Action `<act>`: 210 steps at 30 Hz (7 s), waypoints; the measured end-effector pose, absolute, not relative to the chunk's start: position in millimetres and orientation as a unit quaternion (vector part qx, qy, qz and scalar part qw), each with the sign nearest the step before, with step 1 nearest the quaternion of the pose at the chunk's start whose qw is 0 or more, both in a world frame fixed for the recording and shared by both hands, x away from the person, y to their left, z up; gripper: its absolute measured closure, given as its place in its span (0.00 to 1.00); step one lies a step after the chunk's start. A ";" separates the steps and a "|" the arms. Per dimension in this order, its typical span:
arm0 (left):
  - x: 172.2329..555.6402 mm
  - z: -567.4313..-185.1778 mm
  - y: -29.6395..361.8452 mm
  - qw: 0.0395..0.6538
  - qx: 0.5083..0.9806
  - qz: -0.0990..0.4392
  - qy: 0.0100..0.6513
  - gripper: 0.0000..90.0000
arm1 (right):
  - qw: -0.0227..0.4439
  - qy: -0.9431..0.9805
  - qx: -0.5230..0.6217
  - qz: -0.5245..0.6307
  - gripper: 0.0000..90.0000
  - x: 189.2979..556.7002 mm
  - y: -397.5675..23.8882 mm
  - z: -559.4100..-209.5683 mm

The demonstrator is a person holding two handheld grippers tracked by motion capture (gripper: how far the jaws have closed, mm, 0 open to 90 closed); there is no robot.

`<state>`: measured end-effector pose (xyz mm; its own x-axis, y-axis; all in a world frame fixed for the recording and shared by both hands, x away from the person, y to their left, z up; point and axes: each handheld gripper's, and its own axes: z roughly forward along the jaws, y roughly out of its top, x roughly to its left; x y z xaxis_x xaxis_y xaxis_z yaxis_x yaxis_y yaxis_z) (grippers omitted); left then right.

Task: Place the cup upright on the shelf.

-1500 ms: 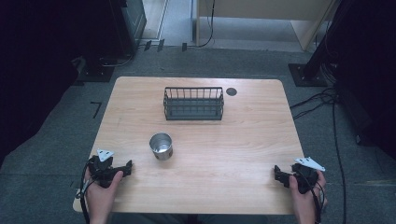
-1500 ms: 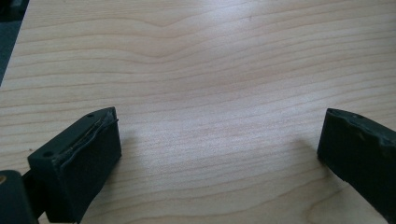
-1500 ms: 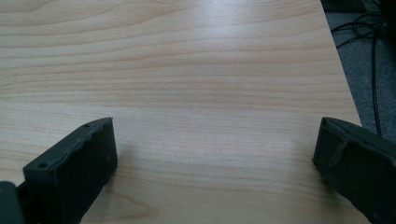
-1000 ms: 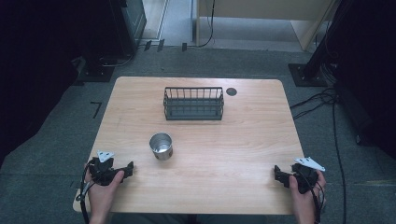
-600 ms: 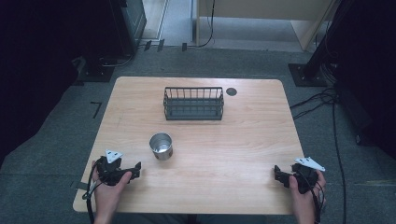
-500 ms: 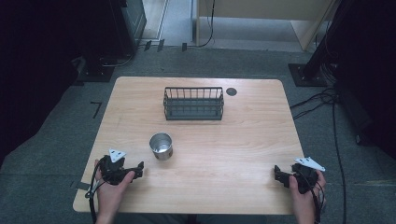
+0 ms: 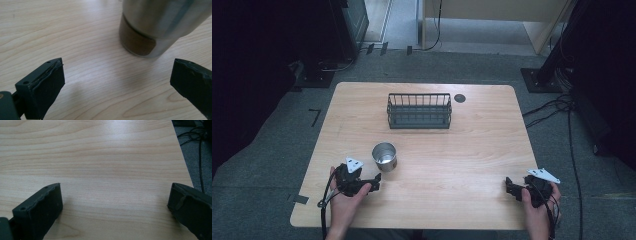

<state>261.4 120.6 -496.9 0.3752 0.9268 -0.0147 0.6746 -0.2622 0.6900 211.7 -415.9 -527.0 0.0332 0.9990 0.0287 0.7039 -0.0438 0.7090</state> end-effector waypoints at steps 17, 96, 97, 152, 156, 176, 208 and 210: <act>276.8 -483.3 95.2 0.319 0.775 0.202 0.506 0.00 | 0.267 0.638 0.667 0.277 0.00 211.7 -415.9 -527.0; 369.1 -400.7 43.7 0.332 0.792 0.219 0.463 0.21 | 0.267 0.638 0.668 0.277 0.00 211.7 -415.9 -527.0; 370.5 -399.6 42.4 0.333 0.791 0.219 0.463 0.21 | 0.267 0.638 0.668 0.277 0.00 211.7 -415.9 -527.0; 486.7 -374.1 -0.3 0.343 0.771 0.239 0.481 0.21 | 0.267 0.637 0.668 0.277 0.00 211.7 -415.9 -527.0; 489.4 -384.0 -4.5 0.328 0.777 0.247 0.478 0.21 | 0.267 0.637 0.668 0.277 0.00 211.7 -415.8 -527.0; 492.0 -421.6 -1.2 0.302 0.783 0.222 0.496 0.21 | 0.267 0.637 0.668 0.277 0.00 211.7 -415.8 -527.0; 447.2 -384.0 23.4 0.326 0.779 0.200 0.497 0.00 | 0.267 0.638 0.667 0.277 0.00 211.7 -415.9 -527.0; 441.0 -383.5 26.8 0.326 0.781 0.203 0.493 0.00 | 0.267 0.638 0.668 0.277 0.00 211.7 -415.9 -527.0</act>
<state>441.0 26.8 -383.5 0.4316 0.9020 -0.0055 0.6374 -0.3006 0.7095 211.7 -415.9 -527.0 0.0333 0.9990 0.0298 0.7036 -0.0446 0.7092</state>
